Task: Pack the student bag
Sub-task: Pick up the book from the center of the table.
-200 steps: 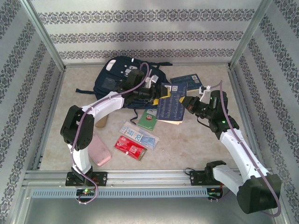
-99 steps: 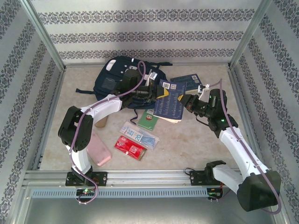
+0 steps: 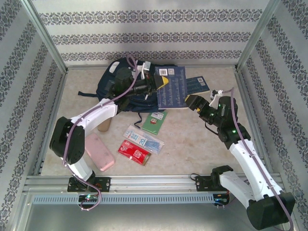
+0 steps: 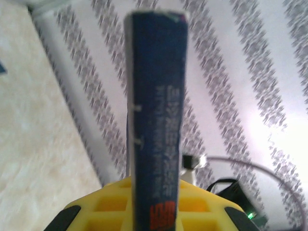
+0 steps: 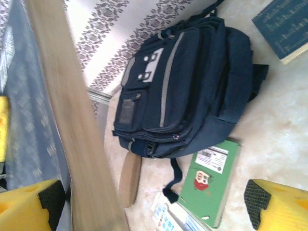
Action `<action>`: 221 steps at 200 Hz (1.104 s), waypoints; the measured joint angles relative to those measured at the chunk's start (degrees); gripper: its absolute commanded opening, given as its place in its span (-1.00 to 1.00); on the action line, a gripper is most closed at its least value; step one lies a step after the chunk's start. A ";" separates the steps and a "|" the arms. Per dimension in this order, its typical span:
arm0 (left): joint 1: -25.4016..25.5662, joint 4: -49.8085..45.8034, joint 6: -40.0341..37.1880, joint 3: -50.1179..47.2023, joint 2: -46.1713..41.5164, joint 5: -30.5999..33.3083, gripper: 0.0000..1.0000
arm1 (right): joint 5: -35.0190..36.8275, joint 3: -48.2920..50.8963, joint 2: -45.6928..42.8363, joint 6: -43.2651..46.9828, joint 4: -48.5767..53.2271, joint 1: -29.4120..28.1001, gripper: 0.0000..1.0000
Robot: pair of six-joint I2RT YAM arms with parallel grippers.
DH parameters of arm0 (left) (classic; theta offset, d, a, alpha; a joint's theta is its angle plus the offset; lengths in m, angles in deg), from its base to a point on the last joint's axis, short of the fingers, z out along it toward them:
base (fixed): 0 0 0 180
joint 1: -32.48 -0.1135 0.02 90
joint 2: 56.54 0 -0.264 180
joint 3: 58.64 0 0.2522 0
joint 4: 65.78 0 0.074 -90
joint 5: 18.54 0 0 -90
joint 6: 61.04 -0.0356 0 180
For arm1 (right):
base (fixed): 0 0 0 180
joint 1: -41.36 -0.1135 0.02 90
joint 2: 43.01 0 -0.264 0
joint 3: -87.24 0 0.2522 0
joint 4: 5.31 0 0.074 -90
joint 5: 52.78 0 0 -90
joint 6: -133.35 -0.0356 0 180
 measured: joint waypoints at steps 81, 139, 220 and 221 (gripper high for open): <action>1.53 15.80 8.85 -3.63 -1.05 22.49 -1.00 | 0.44 3.82 5.49 -16.13 -35.45 -11.72 0.96; 2.89 19.87 13.25 -3.63 1.66 25.29 -1.00 | 5.99 1.42 13.25 -19.34 -45.05 -13.86 0.92; 4.13 21.55 14.58 -4.90 1.90 26.56 -1.00 | 11.89 -2.95 15.02 -15.80 -45.18 -13.94 0.03; 4.15 21.59 14.58 -4.90 1.90 26.58 -1.00 | 11.89 -2.95 15.02 -15.80 -45.18 -13.94 0.03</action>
